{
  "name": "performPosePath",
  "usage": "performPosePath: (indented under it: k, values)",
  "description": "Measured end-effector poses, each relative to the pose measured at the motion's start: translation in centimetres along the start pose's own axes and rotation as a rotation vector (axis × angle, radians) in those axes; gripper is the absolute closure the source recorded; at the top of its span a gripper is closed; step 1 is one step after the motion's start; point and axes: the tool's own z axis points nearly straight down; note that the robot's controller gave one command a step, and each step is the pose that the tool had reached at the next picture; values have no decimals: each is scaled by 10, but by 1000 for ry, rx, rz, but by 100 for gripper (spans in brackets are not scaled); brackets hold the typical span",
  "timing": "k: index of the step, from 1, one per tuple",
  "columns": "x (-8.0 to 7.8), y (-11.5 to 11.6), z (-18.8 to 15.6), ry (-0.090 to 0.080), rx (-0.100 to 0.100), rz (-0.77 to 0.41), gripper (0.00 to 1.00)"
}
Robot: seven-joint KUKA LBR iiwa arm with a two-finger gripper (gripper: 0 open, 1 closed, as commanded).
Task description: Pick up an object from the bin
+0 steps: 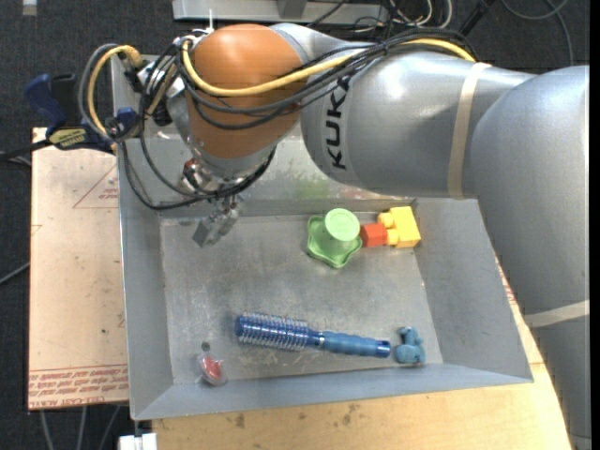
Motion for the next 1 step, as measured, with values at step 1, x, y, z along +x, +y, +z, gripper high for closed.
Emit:
performPosePath:
  k: [1]
  values:
    - [2, -14, 29, -1, 0, 3, 100]
